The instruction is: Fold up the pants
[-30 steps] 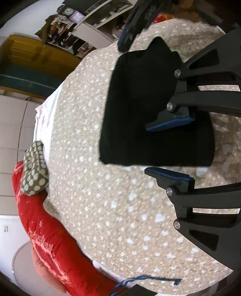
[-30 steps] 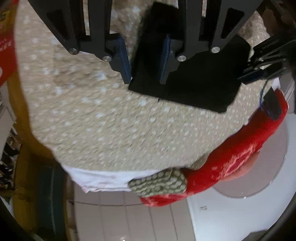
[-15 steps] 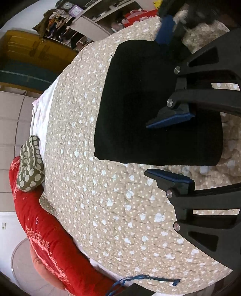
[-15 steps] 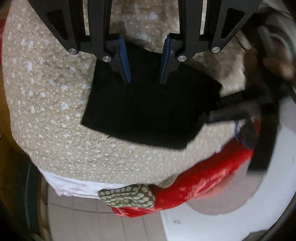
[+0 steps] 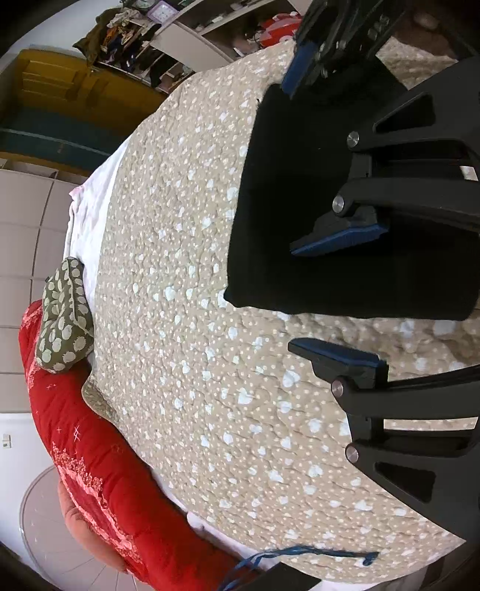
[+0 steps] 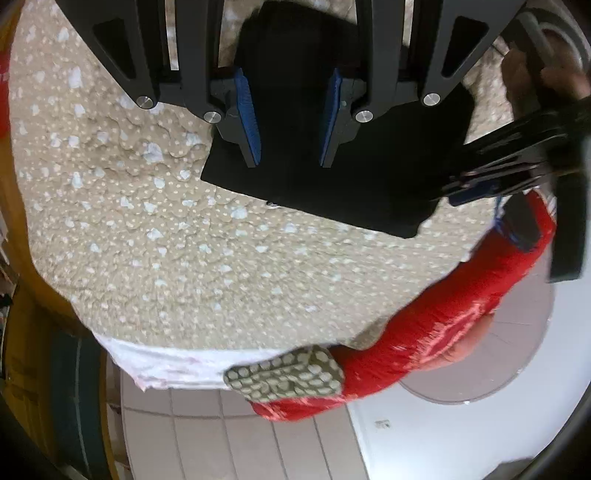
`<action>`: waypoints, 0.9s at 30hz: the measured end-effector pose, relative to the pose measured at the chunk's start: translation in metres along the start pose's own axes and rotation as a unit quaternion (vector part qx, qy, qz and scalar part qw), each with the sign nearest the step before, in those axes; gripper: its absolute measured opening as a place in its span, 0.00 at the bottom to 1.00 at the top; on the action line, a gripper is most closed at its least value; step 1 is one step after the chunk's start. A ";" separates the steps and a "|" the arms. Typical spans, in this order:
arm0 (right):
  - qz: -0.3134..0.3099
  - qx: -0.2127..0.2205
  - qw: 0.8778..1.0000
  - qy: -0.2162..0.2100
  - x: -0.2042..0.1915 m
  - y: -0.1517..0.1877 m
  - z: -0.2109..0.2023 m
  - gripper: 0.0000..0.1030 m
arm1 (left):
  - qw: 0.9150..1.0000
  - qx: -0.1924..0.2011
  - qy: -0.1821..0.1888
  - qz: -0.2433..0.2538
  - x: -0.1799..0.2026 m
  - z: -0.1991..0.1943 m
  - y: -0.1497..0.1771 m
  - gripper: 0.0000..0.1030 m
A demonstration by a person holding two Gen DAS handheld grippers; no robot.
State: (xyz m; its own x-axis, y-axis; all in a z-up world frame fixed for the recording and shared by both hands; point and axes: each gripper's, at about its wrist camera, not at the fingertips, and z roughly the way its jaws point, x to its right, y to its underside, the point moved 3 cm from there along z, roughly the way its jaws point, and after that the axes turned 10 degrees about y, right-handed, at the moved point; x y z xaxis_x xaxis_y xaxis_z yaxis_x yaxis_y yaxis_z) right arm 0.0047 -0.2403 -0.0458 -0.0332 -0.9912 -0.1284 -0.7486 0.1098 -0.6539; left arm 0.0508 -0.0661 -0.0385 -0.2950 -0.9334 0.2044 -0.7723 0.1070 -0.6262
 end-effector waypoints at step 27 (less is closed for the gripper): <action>-0.042 -0.015 0.998 -0.033 -0.023 0.055 -0.041 0.34 | 1.000 -0.010 0.009 -0.026 -0.005 -0.003 0.011 0.57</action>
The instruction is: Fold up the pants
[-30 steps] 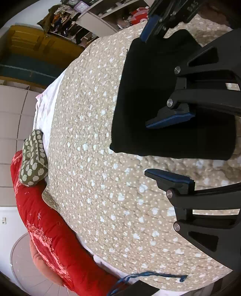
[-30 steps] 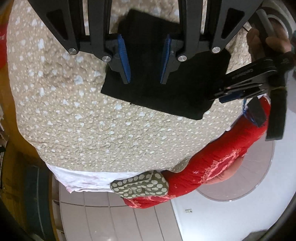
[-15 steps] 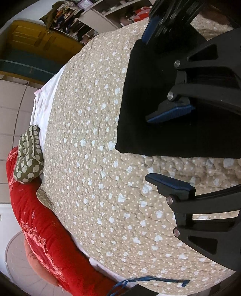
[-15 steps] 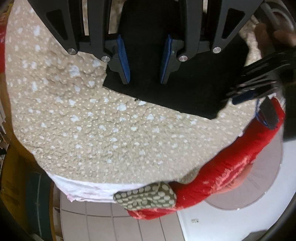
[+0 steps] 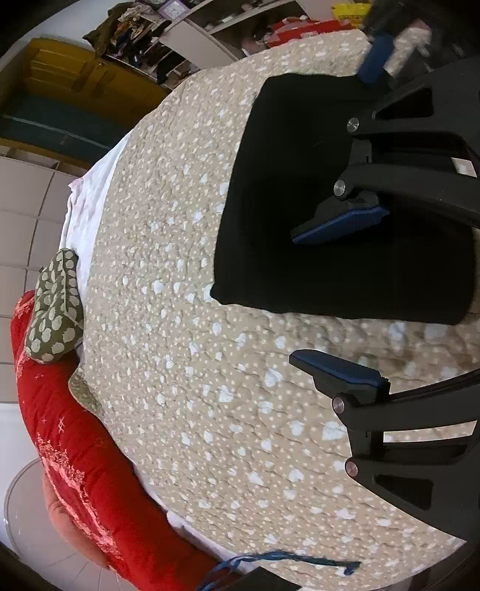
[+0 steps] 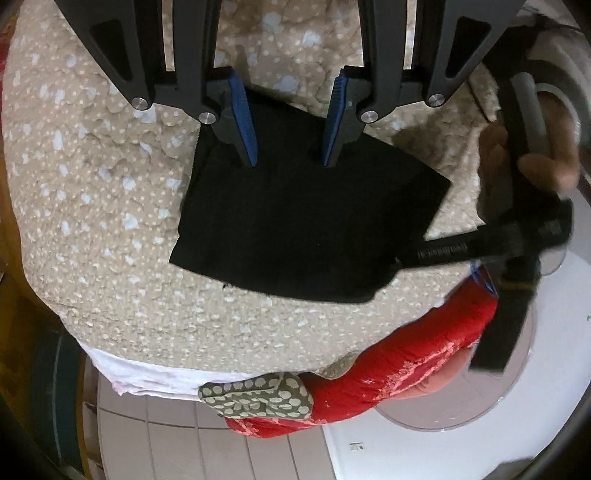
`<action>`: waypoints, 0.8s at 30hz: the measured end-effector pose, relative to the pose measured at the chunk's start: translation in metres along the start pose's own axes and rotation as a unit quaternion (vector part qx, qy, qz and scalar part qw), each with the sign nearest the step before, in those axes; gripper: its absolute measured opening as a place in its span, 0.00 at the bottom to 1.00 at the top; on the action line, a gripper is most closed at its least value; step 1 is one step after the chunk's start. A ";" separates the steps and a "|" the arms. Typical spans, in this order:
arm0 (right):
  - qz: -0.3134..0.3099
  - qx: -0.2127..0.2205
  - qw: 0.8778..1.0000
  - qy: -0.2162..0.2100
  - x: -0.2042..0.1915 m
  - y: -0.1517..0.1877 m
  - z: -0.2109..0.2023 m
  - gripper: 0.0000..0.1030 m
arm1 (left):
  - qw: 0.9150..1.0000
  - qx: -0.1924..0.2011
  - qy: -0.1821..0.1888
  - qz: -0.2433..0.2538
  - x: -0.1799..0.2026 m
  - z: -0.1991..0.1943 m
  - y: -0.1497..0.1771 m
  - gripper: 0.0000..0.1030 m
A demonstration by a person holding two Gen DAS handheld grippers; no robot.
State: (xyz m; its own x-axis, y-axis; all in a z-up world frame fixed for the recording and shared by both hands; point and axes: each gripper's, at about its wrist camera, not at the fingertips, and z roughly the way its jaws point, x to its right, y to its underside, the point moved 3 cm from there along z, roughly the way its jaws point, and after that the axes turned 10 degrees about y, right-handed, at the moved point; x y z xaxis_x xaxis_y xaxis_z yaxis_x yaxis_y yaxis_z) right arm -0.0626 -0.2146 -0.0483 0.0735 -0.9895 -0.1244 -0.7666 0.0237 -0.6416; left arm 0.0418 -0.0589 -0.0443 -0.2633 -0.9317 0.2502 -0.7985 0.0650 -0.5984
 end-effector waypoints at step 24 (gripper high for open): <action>0.069 0.015 0.997 0.023 0.028 -0.022 0.003 0.41 | 1.000 0.014 -0.013 -0.003 -0.002 -0.021 0.011 0.57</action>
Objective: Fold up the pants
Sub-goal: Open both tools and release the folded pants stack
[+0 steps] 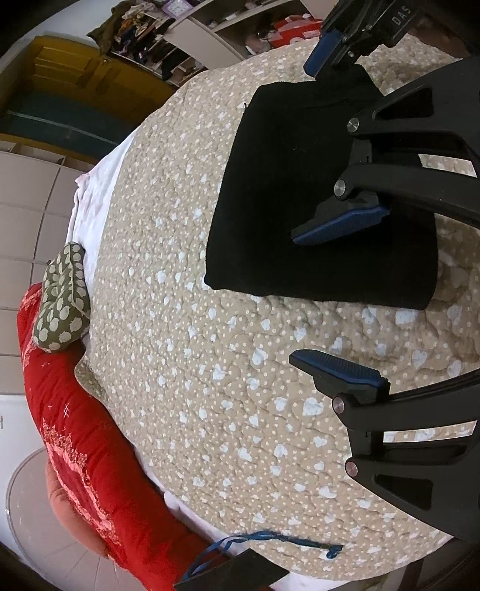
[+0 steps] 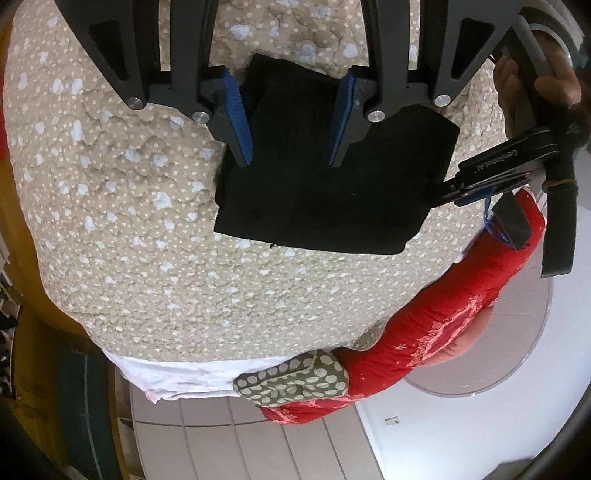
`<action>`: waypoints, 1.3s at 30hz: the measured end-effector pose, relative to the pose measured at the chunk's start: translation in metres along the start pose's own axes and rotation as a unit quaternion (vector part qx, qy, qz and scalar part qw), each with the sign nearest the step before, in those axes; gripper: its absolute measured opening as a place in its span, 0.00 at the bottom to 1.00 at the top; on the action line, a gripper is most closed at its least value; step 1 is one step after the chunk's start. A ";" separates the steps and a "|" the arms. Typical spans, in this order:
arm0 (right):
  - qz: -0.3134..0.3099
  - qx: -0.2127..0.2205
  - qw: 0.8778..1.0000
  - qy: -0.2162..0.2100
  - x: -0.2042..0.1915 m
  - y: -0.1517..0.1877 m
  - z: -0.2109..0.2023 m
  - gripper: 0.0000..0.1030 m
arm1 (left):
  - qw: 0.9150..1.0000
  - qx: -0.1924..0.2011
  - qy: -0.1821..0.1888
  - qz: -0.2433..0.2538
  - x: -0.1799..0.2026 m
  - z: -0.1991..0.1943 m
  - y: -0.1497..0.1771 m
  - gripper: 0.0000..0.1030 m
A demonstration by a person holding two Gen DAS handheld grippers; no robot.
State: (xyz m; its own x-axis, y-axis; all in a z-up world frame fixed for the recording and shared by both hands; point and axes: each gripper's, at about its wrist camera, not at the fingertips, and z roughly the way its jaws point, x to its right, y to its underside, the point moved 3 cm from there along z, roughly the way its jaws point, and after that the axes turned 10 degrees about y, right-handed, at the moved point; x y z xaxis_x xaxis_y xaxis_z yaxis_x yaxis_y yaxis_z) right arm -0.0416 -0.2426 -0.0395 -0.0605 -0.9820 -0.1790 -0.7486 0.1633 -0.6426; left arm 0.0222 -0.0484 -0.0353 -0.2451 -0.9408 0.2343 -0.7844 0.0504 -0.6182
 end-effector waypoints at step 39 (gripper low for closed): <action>0.116 -0.045 0.987 -0.103 0.033 0.012 0.042 0.65 | 0.995 -0.032 0.087 -0.035 -0.014 0.026 0.003 0.76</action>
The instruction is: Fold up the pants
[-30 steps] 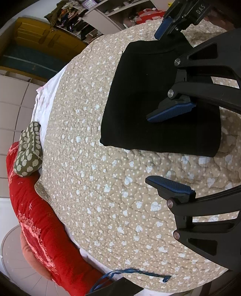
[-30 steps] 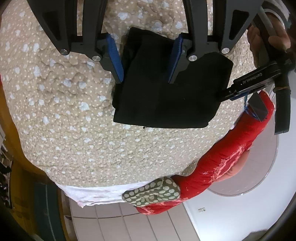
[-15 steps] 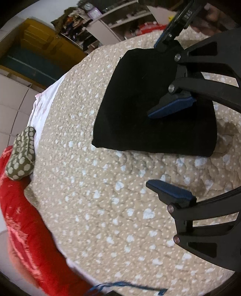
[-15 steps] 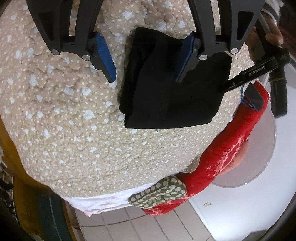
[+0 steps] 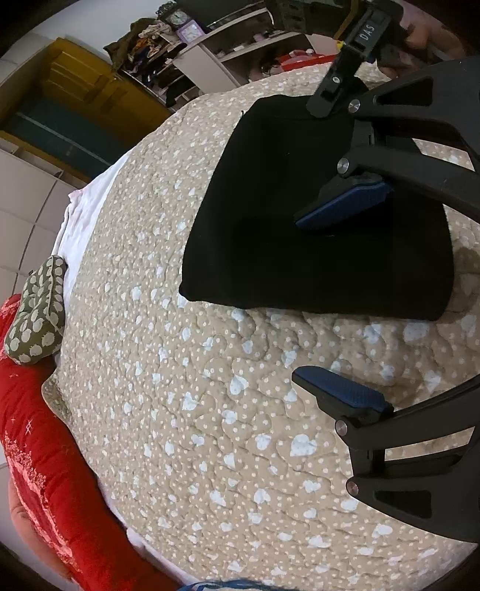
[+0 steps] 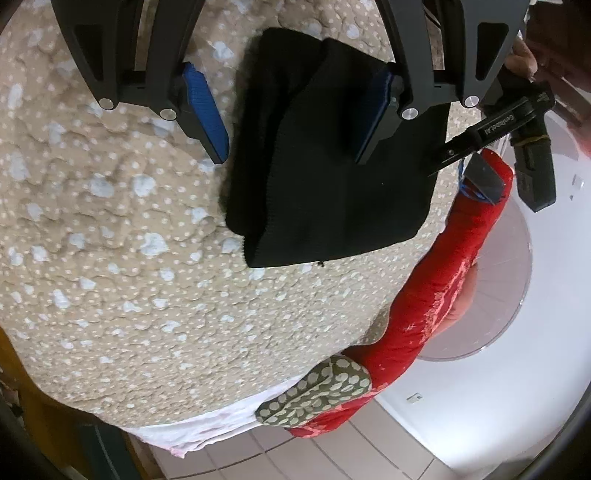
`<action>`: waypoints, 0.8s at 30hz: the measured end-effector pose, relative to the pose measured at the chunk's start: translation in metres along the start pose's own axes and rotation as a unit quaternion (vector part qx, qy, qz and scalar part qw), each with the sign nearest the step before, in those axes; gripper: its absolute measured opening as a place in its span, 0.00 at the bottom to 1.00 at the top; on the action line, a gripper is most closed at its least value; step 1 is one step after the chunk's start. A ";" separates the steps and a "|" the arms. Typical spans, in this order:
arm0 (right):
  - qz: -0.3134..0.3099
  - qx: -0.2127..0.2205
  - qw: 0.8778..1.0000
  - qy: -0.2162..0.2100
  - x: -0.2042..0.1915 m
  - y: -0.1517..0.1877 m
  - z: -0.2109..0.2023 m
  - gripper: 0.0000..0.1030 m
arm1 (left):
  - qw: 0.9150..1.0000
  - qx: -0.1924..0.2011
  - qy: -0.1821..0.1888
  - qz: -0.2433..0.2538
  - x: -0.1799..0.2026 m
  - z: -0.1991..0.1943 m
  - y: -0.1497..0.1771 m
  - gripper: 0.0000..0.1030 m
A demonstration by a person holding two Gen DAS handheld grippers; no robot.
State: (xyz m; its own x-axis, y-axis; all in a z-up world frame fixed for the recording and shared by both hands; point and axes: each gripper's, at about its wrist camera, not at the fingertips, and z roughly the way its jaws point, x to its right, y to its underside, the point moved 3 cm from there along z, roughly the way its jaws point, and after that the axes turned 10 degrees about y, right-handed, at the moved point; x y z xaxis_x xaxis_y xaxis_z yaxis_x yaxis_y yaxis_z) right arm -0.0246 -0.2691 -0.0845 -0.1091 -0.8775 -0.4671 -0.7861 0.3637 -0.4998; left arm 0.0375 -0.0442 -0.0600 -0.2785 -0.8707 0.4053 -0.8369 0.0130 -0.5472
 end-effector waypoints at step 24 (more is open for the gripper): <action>-0.033 0.036 0.999 0.016 -0.017 -0.007 0.011 0.45 | 0.999 0.014 0.033 0.020 0.022 0.016 -0.005 0.55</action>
State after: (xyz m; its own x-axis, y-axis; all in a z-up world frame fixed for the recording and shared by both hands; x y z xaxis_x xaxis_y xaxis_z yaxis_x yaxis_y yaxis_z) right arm -0.0106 -0.2533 -0.0814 -0.0789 -0.9098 -0.4075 -0.7464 0.3249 -0.5808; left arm 0.0430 -0.0715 -0.0603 -0.3427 -0.8352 0.4302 -0.8115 0.0325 -0.5835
